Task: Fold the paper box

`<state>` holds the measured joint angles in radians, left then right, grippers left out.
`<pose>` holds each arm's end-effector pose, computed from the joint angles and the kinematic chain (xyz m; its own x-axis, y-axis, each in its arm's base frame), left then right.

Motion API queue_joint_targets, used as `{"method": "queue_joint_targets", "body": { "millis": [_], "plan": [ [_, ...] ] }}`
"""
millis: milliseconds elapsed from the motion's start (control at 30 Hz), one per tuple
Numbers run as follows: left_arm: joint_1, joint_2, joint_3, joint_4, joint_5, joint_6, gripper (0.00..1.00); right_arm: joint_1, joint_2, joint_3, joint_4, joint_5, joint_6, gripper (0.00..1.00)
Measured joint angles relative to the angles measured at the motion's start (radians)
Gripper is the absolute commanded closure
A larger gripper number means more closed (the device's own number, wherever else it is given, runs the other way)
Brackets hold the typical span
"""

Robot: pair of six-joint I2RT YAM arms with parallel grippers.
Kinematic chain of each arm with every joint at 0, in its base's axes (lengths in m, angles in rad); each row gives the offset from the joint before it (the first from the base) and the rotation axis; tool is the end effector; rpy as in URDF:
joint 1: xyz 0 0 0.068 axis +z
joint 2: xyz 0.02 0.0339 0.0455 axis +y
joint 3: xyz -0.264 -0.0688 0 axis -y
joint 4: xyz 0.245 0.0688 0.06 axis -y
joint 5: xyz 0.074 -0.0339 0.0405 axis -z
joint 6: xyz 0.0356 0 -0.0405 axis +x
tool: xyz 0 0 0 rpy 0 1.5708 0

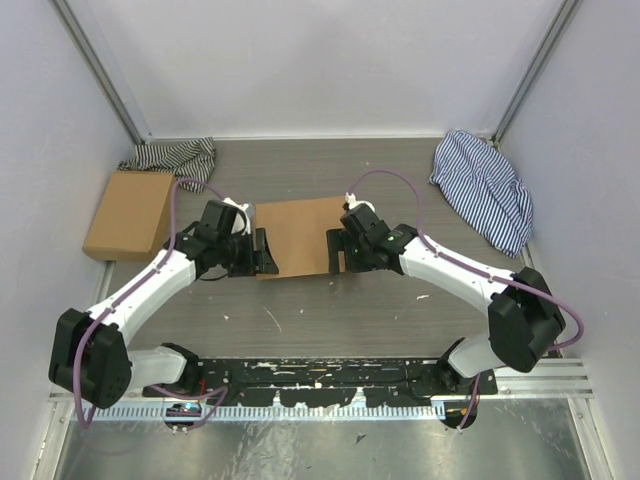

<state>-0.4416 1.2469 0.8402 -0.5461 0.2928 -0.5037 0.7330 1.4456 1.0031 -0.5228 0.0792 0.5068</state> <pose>0.2192 -0.1150 0.2339 -0.9158 -0.0782 -0.3939 0.1351 0.8636 -0.4857 0.2222 0.1963 0.2347 -0.8418 -0.1068 -0.5292 -0.2573 0.9411 0.2194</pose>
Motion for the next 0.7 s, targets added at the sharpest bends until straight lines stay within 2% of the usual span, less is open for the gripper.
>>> {"method": "queue_joint_targets", "body": {
  "millis": [700],
  "plan": [
    [0.041, 0.043, -0.054, 0.056, 0.132, -0.038, 0.35, -0.002, 0.0, 0.017, -0.055, -0.002, -0.003, 0.09]
  ]
}}
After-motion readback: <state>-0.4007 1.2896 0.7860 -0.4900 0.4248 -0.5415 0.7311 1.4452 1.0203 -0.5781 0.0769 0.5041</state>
